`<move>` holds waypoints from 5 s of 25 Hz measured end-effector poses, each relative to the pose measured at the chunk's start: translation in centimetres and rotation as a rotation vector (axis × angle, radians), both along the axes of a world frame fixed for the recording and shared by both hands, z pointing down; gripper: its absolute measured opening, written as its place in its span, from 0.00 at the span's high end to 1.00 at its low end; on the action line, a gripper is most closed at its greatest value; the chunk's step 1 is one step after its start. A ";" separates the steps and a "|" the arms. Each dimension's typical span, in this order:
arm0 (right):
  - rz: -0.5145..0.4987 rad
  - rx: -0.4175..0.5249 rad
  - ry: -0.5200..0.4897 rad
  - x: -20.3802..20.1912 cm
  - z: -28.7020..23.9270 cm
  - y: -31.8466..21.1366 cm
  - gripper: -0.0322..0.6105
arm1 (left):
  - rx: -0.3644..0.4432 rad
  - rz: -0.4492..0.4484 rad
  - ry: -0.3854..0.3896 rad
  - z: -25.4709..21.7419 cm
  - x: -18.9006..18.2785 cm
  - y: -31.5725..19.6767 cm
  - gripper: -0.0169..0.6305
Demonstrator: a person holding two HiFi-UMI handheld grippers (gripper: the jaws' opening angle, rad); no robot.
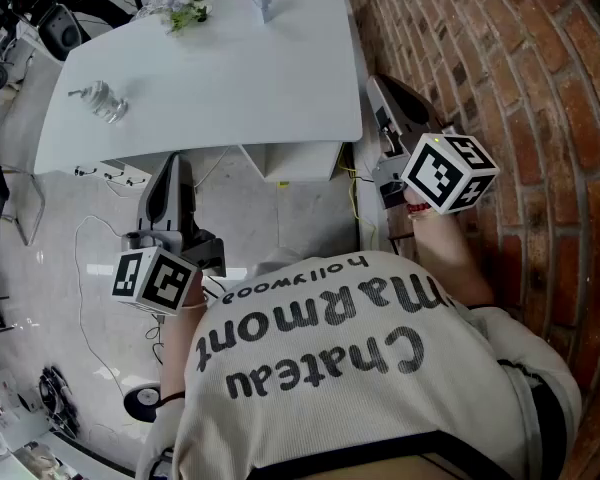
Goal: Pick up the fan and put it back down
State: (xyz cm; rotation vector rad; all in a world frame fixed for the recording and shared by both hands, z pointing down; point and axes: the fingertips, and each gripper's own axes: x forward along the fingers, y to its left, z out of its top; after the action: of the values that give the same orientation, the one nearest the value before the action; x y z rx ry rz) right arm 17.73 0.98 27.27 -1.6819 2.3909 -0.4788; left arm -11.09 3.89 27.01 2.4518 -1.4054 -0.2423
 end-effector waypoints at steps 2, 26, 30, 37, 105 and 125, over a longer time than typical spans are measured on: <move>-0.004 -0.015 -0.022 0.0 0.2 -0.2 0.95 | -0.008 0.001 -0.006 0.0 0.1 -0.1 0.97; 0.001 -0.001 0.015 -3.4 0.7 -10.4 0.95 | -0.066 0.049 0.084 1.3 -2.3 -13.3 0.97; 0.021 0.013 0.002 -3.4 0.4 -14.4 0.95 | -0.027 0.076 0.064 0.5 -2.2 -17.8 0.97; 0.057 0.016 0.000 -4.1 -0.6 -19.6 0.95 | -0.017 0.079 0.023 0.3 -4.4 -23.0 0.97; -0.150 -0.319 0.270 -8.0 15.1 -48.5 0.60 | -0.238 -0.428 0.017 7.4 -17.1 -25.5 0.97; -0.116 -0.395 0.322 -8.6 19.2 -51.5 0.55 | -0.246 -0.515 -0.001 7.4 -18.3 -23.2 0.97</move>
State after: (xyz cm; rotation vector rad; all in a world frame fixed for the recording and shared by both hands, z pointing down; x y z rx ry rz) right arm 9.11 -50.52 46.45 -1.9073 2.7801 -0.7987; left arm -29.35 -19.27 34.43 1.8644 -1.9206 -0.1651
